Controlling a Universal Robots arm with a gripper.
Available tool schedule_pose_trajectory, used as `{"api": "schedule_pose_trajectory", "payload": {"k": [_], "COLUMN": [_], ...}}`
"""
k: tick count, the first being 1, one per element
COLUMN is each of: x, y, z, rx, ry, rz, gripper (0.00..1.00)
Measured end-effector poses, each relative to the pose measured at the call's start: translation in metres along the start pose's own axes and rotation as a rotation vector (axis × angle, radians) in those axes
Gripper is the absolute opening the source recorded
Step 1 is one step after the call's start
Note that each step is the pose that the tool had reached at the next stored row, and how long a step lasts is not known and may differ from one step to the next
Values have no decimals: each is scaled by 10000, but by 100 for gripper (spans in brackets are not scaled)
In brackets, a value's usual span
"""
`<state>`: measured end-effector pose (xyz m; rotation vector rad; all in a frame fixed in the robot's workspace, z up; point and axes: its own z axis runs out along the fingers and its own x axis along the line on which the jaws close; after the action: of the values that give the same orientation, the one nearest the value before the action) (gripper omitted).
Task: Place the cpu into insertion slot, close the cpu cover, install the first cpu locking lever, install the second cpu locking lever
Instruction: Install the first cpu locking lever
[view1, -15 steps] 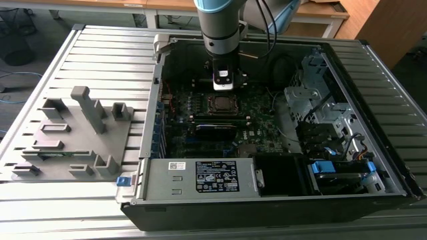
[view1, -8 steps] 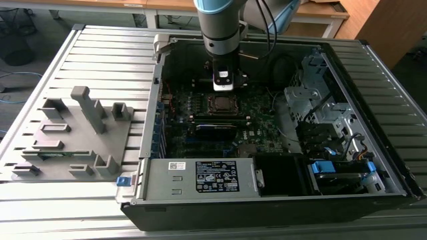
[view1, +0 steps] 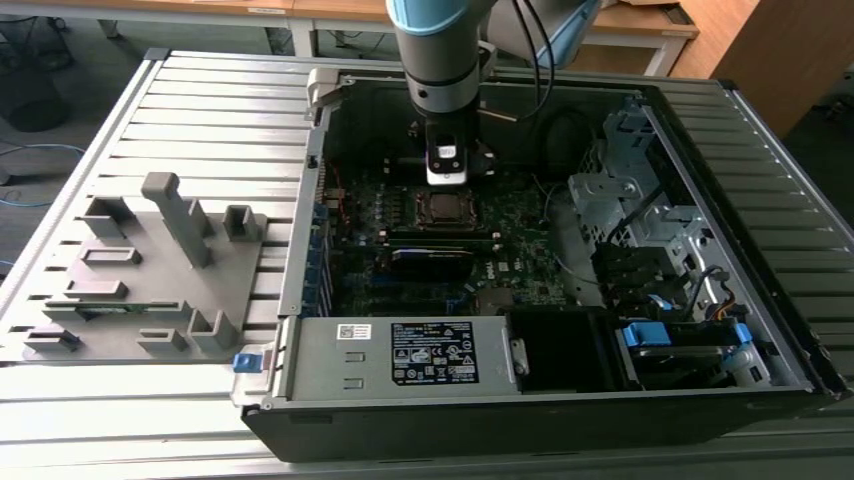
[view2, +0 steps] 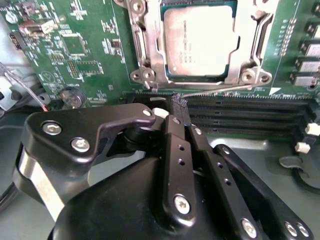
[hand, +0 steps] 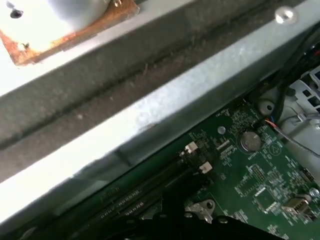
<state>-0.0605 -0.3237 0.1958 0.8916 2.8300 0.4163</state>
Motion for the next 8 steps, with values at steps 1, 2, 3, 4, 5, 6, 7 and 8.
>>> {"api": "schedule_pose_trajectory", "payload": {"k": [1, 2, 3, 4, 5, 6, 7, 8], "x": [0, -2, -6, -11, -15, -18, -22, -25], "y": [-1, -3, -8, -15, -20, -25, -30, -35], "z": [0, -1, -1, -3, -4, -6, -7, -9], "rx": [-48, -61, -65, -65, -66, -66, -65, -66], "ry": [32, 39, 41, 40, 39, 38, 38, 38], "rz": [13, 16, 16, 16, 16, 16, 16, 16], "gripper": [11, 11, 11, 11, 11, 11, 11, 11]}}
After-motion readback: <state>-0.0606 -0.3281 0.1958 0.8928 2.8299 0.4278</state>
